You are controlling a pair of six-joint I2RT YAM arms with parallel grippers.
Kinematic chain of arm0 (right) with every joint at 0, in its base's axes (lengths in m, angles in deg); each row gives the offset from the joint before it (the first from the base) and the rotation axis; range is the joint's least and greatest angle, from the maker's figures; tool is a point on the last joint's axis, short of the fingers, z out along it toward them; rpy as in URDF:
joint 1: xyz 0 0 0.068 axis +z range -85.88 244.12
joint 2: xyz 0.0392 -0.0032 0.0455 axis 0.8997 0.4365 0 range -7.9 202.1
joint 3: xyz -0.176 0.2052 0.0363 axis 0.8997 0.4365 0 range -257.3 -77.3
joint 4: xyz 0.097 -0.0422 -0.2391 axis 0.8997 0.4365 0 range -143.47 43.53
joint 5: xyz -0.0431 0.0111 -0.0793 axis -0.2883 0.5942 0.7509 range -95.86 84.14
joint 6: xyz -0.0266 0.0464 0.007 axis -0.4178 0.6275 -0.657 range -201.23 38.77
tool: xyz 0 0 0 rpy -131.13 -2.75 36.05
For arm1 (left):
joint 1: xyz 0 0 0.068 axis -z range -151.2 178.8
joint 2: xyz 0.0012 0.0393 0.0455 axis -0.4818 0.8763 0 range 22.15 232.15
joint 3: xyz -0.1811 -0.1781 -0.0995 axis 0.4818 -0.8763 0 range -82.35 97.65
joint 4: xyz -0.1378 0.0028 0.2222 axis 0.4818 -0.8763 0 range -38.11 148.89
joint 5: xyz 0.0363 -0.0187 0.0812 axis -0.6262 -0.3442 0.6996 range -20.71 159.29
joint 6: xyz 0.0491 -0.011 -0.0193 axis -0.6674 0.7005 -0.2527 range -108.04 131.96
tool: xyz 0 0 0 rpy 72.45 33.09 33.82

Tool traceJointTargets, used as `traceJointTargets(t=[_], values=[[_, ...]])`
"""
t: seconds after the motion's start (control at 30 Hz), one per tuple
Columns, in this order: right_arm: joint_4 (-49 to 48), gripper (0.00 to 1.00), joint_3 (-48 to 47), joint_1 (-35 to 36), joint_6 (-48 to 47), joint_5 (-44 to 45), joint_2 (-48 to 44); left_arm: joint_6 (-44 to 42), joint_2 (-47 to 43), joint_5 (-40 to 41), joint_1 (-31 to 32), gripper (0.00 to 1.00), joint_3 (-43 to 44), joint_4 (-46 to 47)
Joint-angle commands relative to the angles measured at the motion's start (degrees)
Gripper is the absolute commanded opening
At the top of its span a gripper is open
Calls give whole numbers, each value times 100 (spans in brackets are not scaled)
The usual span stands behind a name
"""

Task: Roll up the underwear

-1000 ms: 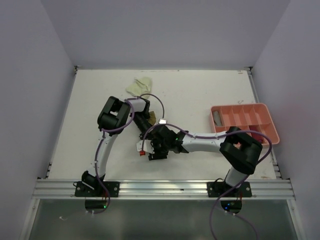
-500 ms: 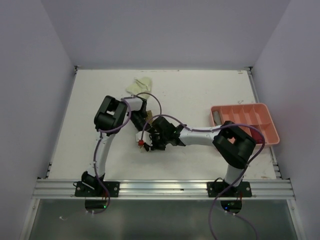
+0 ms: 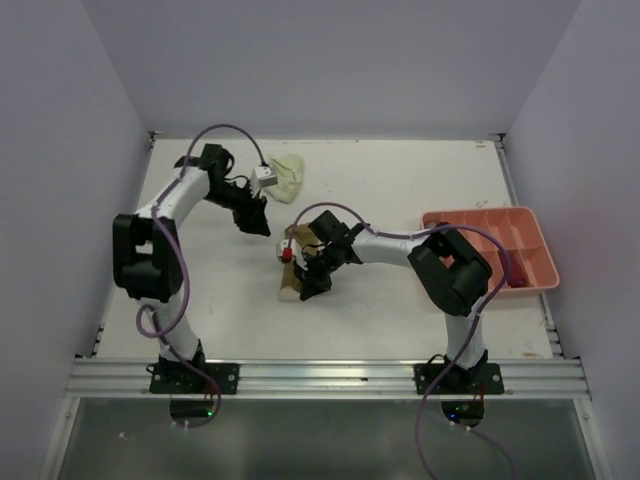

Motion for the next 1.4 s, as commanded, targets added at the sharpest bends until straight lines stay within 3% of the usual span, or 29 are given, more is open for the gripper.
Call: traceJointTargets(t=[0.0,0.13,0.23,0.4,0.47,0.67,0.93,1.2,1.3,1.33,1.37], values=[[527,0,-296,-260,393,-1159,327,-84,-1538,324,-282,54,-1385,1577],[668,0,-709,-559,929,-1856,802,-973,-3246,632,-230,54,-3445,2828],[790,0,-1007,-682,1184,-2163,1153,-1413,-4276,1212,164,54,-4761,3602],[1142,0,-1448,-735,1290,-2445,1611,-1397,-5244,2047,1509,54,-5996,4710],[1283,0,-1615,-744,1308,-2489,1787,-1335,-5245,2250,2026,54,-6190,5026],[1503,0,-1756,-849,1299,-2744,2033,-1177,-4709,2532,2591,54,-6226,5590],[1687,0,-1826,-928,1186,-2859,2148,-1598,-4217,2356,2881,51,-6121,5389],[2292,0,-1984,-928,537,-2885,2244,-1344,-3496,2795,2926,51,-6033,5828],[2451,0,-2002,-928,368,-2824,2236,-1247,-3215,2936,3022,36,-5805,5662],[2461,0,-2002,-928,350,-2780,2227,-1221,-3162,2945,3031,23,-5734,5434],[2478,2,-2019,-928,350,-2753,2192,-1108,-3066,2945,3031,17,-5603,5319]])
